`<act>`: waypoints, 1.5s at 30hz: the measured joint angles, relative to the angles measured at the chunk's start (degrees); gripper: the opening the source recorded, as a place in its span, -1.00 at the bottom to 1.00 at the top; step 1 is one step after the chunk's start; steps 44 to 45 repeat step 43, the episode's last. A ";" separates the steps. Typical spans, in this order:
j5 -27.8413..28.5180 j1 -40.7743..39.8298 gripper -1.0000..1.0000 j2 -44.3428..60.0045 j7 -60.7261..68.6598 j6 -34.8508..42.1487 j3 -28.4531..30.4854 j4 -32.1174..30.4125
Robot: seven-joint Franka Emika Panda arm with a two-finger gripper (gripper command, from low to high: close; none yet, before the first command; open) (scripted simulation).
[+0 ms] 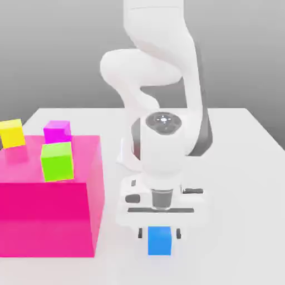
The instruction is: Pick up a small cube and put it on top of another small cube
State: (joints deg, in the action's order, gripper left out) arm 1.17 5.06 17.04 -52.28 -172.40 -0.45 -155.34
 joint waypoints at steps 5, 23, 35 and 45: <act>0.25 -0.12 -1.00 -0.08 -0.19 0.06 -0.08 -0.01; -9.59 -10.16 -1.00 -34.90 4.73 34.59 6.81 6.53; 4.23 -30.62 -1.00 -58.16 -4.59 60.82 10.63 3.98; 6.21 -32.74 1.00 -55.94 -5.19 52.30 11.23 -3.33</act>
